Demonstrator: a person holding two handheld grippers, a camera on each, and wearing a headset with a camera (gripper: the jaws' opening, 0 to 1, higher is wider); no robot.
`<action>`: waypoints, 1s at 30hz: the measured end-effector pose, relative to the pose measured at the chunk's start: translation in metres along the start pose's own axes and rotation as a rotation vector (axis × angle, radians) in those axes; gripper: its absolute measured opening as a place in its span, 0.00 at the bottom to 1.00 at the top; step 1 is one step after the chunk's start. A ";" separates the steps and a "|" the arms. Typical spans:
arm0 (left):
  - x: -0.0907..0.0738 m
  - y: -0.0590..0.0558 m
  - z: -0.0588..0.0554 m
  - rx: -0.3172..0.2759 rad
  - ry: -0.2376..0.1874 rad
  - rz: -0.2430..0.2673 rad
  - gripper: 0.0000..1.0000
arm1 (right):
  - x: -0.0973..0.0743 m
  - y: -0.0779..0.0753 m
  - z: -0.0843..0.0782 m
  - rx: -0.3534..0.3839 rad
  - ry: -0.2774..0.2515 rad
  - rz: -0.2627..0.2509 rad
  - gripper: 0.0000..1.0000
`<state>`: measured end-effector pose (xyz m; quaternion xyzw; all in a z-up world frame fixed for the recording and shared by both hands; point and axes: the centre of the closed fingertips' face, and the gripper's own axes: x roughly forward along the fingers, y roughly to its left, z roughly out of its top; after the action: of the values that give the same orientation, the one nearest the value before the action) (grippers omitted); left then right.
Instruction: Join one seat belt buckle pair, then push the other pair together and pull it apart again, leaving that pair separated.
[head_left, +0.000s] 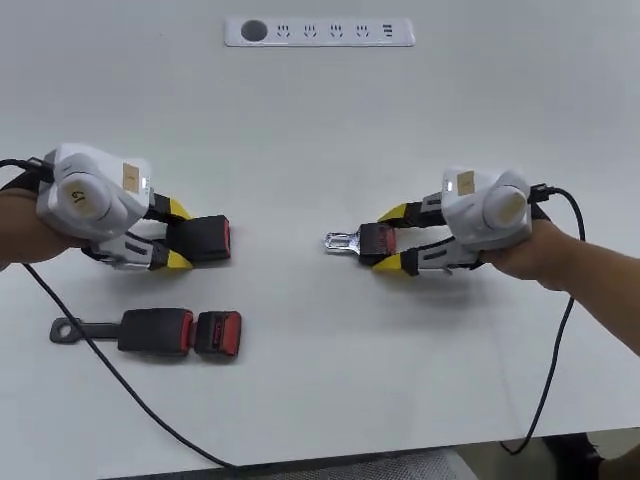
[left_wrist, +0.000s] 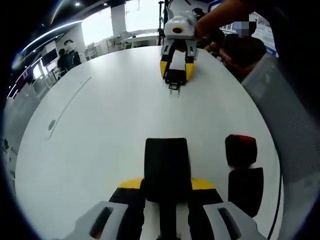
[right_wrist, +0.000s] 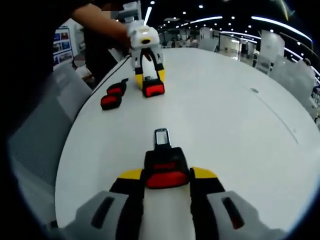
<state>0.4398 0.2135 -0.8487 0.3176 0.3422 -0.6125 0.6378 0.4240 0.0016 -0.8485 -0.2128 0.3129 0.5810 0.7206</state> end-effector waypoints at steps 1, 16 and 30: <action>0.000 0.000 0.000 0.006 0.003 -0.004 0.34 | 0.001 -0.001 0.000 -0.002 -0.002 0.001 0.37; 0.002 -0.003 -0.003 0.032 -0.006 -0.024 0.34 | 0.022 0.005 0.016 0.010 -0.078 0.021 0.37; 0.005 -0.004 -0.003 0.073 0.015 -0.049 0.34 | 0.048 0.013 0.039 0.008 -0.141 0.054 0.37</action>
<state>0.4357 0.2132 -0.8550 0.3367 0.3320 -0.6377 0.6080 0.4254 0.0647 -0.8536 -0.1598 0.2693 0.6125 0.7258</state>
